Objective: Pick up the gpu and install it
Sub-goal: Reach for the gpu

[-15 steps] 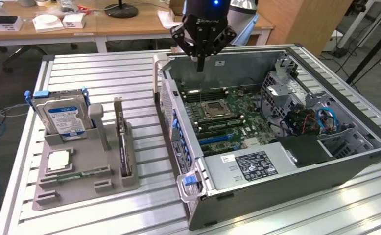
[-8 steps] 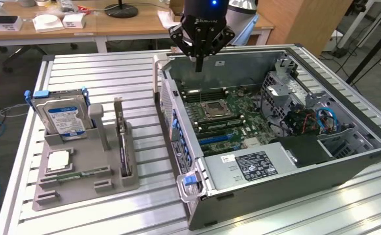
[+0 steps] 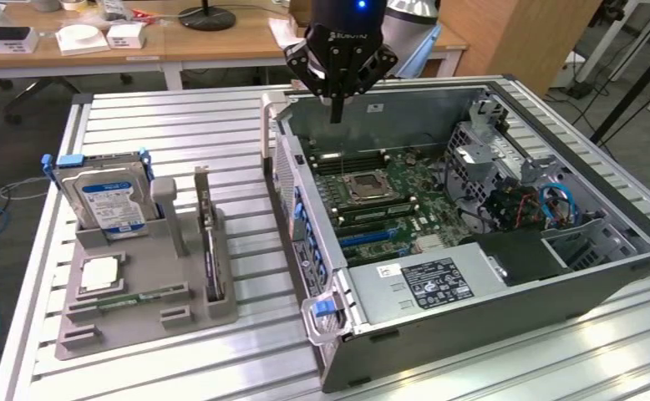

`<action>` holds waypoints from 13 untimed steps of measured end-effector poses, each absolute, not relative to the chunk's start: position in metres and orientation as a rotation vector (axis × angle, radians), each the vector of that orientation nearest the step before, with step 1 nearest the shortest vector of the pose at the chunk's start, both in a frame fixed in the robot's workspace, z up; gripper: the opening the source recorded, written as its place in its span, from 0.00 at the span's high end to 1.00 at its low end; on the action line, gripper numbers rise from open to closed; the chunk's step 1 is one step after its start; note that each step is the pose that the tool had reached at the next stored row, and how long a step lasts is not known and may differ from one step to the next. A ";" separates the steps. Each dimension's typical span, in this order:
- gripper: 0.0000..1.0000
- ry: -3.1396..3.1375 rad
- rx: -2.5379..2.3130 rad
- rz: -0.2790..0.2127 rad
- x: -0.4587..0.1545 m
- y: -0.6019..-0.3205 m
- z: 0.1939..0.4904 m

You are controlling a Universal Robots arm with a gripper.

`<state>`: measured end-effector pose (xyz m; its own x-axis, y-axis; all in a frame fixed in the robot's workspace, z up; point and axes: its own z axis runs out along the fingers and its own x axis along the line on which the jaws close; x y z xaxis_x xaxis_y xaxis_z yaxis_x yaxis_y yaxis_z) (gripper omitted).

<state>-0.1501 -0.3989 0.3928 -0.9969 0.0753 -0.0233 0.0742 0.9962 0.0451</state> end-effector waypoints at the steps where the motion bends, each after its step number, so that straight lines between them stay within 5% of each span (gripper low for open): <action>1: 0.89 3.114 0.117 0.069 -0.151 -0.399 0.393; 13: 0.89 3.114 0.117 0.069 -0.158 -0.399 0.393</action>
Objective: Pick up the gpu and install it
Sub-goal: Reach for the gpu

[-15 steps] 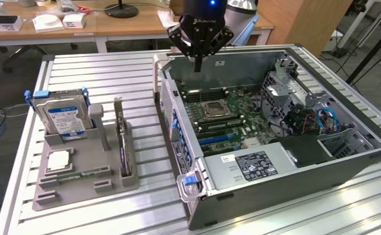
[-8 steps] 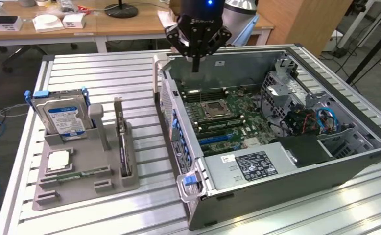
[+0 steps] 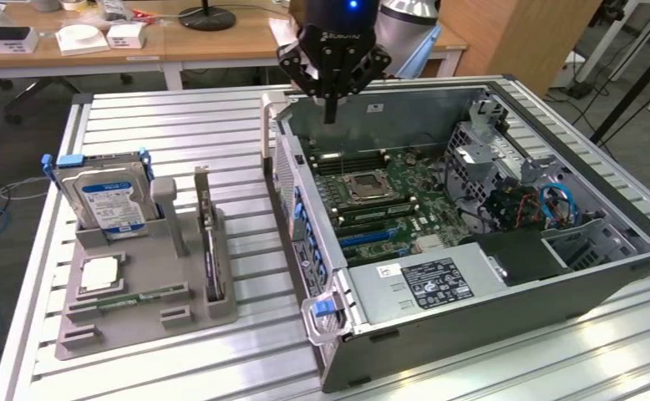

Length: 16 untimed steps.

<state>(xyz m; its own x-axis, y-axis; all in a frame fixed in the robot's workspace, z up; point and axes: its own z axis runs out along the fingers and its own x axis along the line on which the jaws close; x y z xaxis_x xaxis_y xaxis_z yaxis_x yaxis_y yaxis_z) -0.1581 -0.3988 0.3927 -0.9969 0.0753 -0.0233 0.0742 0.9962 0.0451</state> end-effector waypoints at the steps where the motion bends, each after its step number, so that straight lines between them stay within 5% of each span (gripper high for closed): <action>1: 0.89 3.114 0.117 0.069 -0.159 -0.399 0.393; 16: 0.89 3.114 0.117 0.069 -0.167 -0.399 0.393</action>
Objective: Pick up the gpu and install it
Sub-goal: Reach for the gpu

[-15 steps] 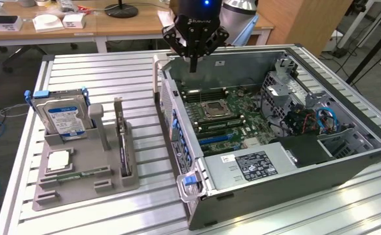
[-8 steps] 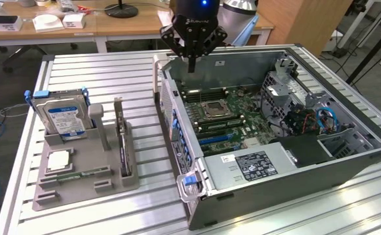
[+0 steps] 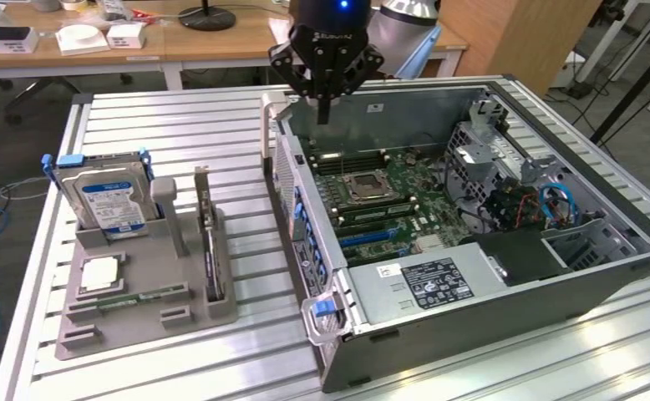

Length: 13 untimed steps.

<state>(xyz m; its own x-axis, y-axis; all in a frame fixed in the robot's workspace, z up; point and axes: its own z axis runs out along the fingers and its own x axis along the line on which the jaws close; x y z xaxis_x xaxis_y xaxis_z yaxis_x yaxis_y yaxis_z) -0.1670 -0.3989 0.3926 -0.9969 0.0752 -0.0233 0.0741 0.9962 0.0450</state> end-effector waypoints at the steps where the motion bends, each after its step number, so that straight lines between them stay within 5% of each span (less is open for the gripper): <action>1: 0.89 3.114 0.117 0.069 -0.168 -0.399 0.393; 13: 0.89 3.114 0.117 0.069 -0.176 -0.399 0.392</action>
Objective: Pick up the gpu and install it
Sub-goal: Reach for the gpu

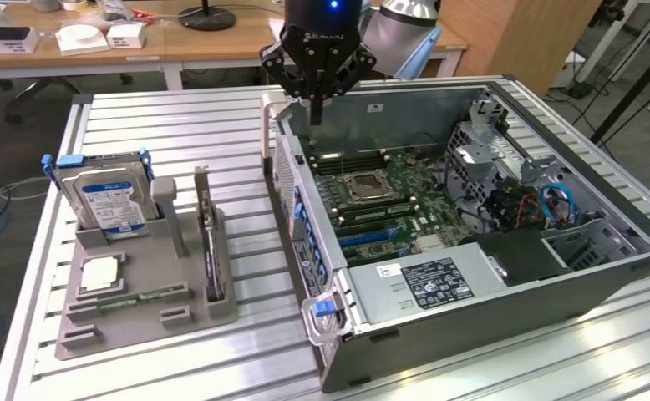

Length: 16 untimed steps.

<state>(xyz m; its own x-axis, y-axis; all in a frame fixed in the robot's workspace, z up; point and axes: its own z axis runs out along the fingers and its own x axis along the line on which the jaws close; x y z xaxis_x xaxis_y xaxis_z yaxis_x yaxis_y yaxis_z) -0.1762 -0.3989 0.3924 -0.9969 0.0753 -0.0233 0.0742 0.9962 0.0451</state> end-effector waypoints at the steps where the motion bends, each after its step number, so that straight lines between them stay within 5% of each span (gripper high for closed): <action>1: 0.89 3.114 0.117 0.069 -0.177 -0.399 0.392; 16: 0.89 3.114 0.117 0.069 -0.186 -0.399 0.392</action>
<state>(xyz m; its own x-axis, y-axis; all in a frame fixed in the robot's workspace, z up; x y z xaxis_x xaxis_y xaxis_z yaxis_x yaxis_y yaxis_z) -0.1861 -0.3989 0.3921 -0.9969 0.0753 -0.0233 0.0742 0.9962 0.0451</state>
